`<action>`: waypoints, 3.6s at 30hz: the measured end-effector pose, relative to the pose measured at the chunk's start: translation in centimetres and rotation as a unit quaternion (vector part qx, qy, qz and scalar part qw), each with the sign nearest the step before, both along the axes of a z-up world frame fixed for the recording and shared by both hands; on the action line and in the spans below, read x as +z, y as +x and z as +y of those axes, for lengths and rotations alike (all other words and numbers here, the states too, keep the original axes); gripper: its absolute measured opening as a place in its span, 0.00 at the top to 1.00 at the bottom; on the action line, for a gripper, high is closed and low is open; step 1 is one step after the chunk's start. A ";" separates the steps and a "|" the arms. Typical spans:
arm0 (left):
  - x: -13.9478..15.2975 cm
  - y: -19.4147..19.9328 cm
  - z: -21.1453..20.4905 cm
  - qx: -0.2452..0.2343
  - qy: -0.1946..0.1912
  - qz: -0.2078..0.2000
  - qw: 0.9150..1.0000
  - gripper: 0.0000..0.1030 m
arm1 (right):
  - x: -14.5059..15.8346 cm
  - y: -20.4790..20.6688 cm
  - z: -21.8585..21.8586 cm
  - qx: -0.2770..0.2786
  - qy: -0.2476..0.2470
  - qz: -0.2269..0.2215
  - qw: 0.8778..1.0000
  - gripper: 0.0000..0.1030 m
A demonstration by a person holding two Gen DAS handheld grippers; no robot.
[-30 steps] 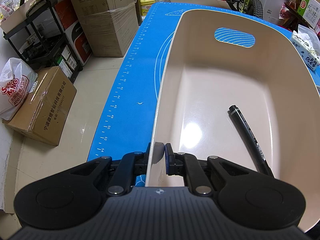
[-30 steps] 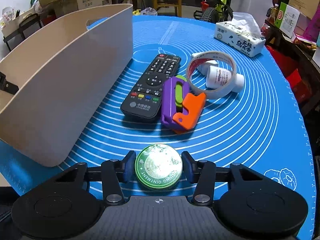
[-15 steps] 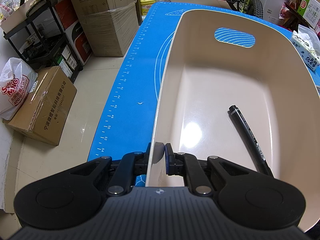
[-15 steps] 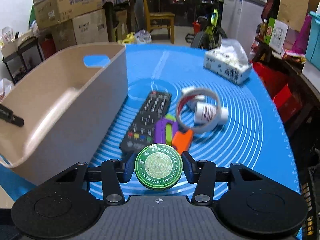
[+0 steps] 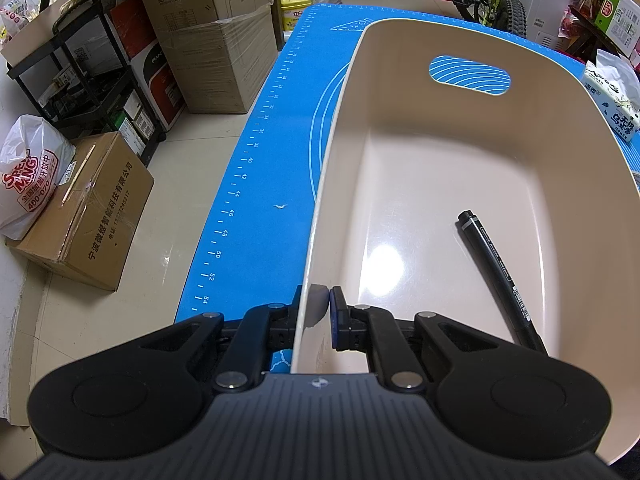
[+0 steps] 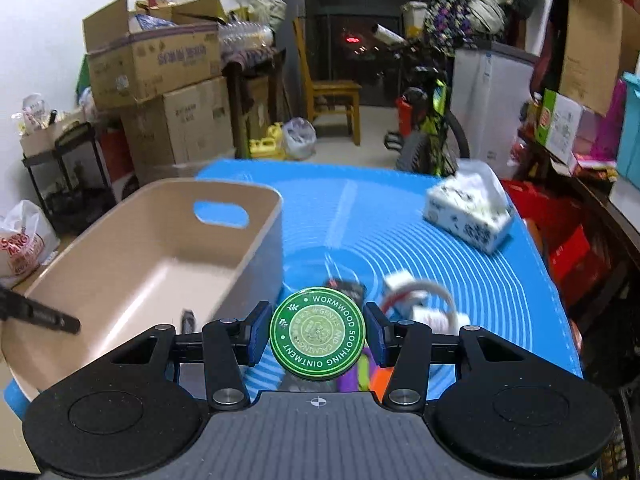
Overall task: Organize rigid objects
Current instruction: 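Carry the green tin into the beige bin and open the right gripper, then move the right tool back to the white tape roll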
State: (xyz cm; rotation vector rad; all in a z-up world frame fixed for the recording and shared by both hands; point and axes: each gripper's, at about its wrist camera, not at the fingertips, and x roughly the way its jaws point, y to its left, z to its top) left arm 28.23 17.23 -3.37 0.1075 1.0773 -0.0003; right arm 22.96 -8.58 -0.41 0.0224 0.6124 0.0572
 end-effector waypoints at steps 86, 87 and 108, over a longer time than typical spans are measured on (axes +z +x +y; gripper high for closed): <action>0.1 0.1 -0.1 0.000 0.002 0.000 1.000 0.88 | 1.7 5.1 -2.6 0.012 -0.018 0.009 1.000 0.32; 0.1 0.1 -0.1 0.000 0.002 0.000 1.000 0.88 | 1.4 5.3 -3.2 0.003 -0.020 0.012 1.000 0.32; 0.1 0.1 -0.2 0.002 0.005 0.001 1.000 0.88 | -8.8 7.5 -10.4 -0.172 0.059 0.084 0.980 0.42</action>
